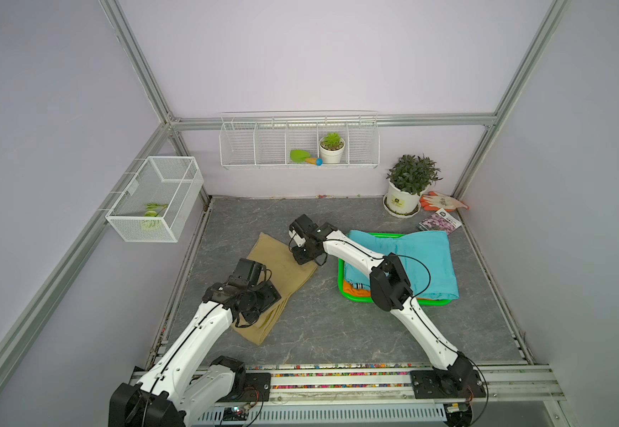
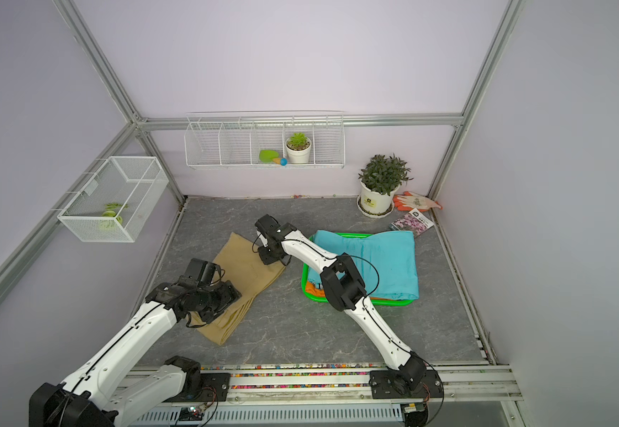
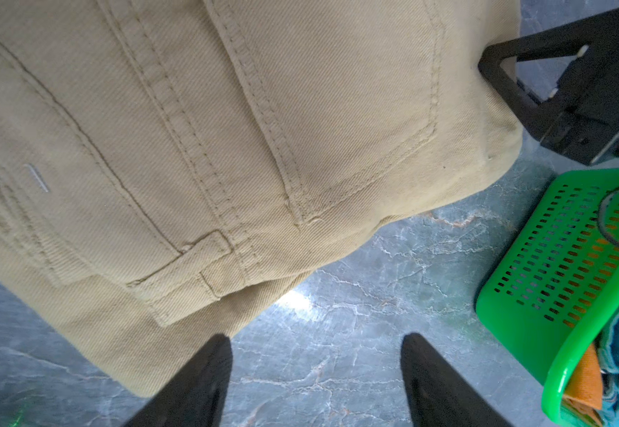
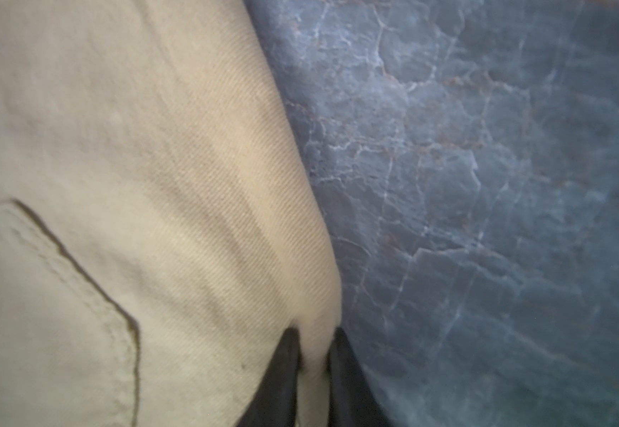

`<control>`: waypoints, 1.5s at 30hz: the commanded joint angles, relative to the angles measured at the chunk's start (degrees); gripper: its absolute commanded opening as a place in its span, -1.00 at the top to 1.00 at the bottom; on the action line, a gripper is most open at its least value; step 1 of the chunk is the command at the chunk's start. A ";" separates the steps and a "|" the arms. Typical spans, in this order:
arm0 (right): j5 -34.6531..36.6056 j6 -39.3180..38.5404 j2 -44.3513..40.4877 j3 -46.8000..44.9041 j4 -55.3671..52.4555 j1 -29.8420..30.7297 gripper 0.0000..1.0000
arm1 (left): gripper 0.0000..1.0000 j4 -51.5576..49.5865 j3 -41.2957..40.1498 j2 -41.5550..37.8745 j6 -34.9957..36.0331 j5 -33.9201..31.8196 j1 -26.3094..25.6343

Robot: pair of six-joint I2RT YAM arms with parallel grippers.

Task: Put the folded long pants in the basket
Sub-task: Pick up the long pant at the center of the board.

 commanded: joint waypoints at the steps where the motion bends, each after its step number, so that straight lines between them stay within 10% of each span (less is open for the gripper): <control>1: 5.33 1.71 -2.75 -2.07 -4.42 -1.00 0.80 | -0.53 0.68 -0.33 0.09 0.77 -0.32 0.34; 7: 15.38 9.40 -8.54 -5.77 -6.89 -4.23 1.00 | -0.54 1.10 -0.77 1.18 -0.10 -2.05 0.34; 29: 8.61 10.34 -14.75 -21.32 0.71 -4.62 0.99 | -0.58 17.40 -9.04 11.08 -1.69 -4.26 12.90; 37: 6.74 9.63 -15.65 -22.73 1.58 -4.44 0.99 | -0.05 18.43 -8.50 17.31 -1.73 -7.36 13.00; 45: 3.21 8.45 -17.67 -22.50 4.02 -3.14 1.00 | 0.92 9.38 -2.25 13.93 0.25 -10.13 14.11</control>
